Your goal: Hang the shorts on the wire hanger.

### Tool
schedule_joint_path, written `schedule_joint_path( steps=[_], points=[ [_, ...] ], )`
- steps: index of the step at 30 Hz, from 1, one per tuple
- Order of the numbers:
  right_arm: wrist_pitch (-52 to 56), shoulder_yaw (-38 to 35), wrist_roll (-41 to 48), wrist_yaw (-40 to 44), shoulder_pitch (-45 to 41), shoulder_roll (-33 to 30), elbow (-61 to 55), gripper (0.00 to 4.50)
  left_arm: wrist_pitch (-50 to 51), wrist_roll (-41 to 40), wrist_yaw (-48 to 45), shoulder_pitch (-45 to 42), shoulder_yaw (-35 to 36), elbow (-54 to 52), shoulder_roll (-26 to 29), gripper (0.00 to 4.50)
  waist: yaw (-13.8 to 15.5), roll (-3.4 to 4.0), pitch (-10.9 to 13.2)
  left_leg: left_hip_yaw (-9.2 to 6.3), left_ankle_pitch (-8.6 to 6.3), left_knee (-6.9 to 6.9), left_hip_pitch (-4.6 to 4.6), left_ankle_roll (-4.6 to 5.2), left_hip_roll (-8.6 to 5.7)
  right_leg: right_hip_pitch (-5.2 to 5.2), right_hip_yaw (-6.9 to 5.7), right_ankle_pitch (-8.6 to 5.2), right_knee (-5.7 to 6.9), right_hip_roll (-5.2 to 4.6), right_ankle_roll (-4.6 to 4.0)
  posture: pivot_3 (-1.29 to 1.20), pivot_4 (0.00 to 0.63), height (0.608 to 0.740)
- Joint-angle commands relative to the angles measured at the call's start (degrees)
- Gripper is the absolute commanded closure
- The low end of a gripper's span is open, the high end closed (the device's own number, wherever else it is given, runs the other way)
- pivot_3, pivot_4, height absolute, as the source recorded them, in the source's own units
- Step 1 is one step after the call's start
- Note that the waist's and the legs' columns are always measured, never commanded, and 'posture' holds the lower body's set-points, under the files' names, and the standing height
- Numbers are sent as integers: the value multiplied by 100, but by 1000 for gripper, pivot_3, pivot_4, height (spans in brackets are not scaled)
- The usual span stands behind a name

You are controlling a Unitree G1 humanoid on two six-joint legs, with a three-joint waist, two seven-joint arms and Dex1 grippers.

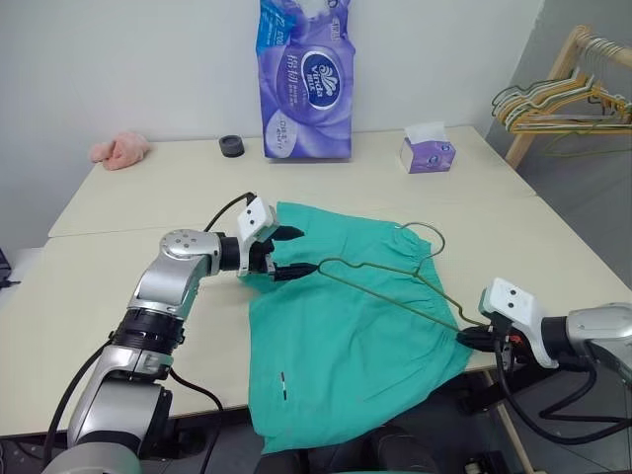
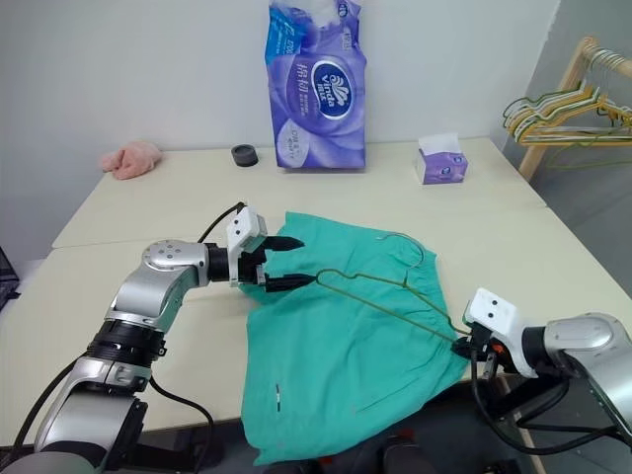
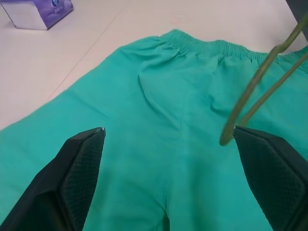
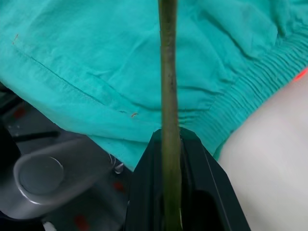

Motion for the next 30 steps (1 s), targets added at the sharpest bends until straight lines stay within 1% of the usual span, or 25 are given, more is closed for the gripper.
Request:
schedule_joint_path(
  steps=[1, 4, 7, 11, 14, 15, 18, 21, 23, 27, 30],
  points=[
    [137, -225, 225, -191, 12, 122, -292, 4500, 78, -130, 0, -94, 192, -192, -32, 11, -2, 0, 0, 1, 0, 3, 0, 0, 0, 0, 1, -1, 0, 0, 1, -177, 73, 740],
    [197, -109, 260, -376, -20, 230, -404, 4500, 133, -143, -148, -97, 154, -220, -31, 11, -5, -1, 0, 4, 1, 5, 3, 0, 0, 2, 2, -2, 0, 0, 3, -180, 73, 740],
    [371, -127, 410, -516, -56, 392, -419, 4500, 331, -231, -555, 23, 46, -441, 127, 11, -7, -1, 0, 5, 1, 4, 1, 0, 0, 1, 2, -1, 0, 0, 2, -182, 73, 740],
    [266, -130, 379, -494, 8, 253, -379, 4500, 290, -135, -875, 220, -65, -621, 315, 11, -16, 0, 0, 5, 0, -1, 2, 0, 0, -1, 3, 0, 0, 0, 0, -181, 75, 740],
    [248, -138, 413, -459, -32, 172, -365, 4500, 289, -101, -799, 275, -91, -670, 224, 11, -10, -1, 3, 4, 0, -2, 3, 0, 0, 0, 3, -1, 0, 0, 2, -179, 75, 740],
    [325, -181, 506, -494, -70, 235, -356, 4500, 295, -97, -697, 253, -66, -644, 151, 11, -6, -4, 5, 4, 0, -1, 3, 0, 0, 1, 2, -1, -1, 0, 2, -179, 75, 740],
    [863, -582, 945, -716, -174, 569, -260, 4500, 344, -148, -508, 200, 54, -571, 26, 11, 5, -8, 7, 3, 1, 6, 2, 0, 0, 4, 2, -2, -2, 0, 3, -182, 74, 740],
    [1124, -927, 1099, -830, -29, 641, -166, 4500, 445, -212, -366, 163, 167, -502, -33, 11, 0, -9, 8, 4, 1, 8, 0, 0, 0, 4, 4, -1, -2, 0, 2, -183, 74, 740],
    [1244, -1252, 1181, -860, 235, 653, -153, 4500, 489, -247, -345, 181, 196, -516, -43, 11, -2, -9, 8, 5, 1, 5, 0, 0, 0, 2, 4, -1, -2, 0, 2, -191, 75, 740],
    [1512, -2240, 1319, -894, 1006, 723, -89, 4500, 755, -461, -523, 222, 158, -729, -102, 11, 19, -8, 7, -3, 0, -2, -4, 0, 0, 0, -2, 0, -1, 0, 1, -206, 76, 740],
    [1582, -2711, 1337, -860, 1605, 743, -70, 4500, 880, -533, -729, 270, 62, -891, -58, 11, -2, -9, 8, -4, -1, -3, -8, 0, -1, -1, -2, -1, -3, 0, 1, -218, 80, 740]
  ],
)
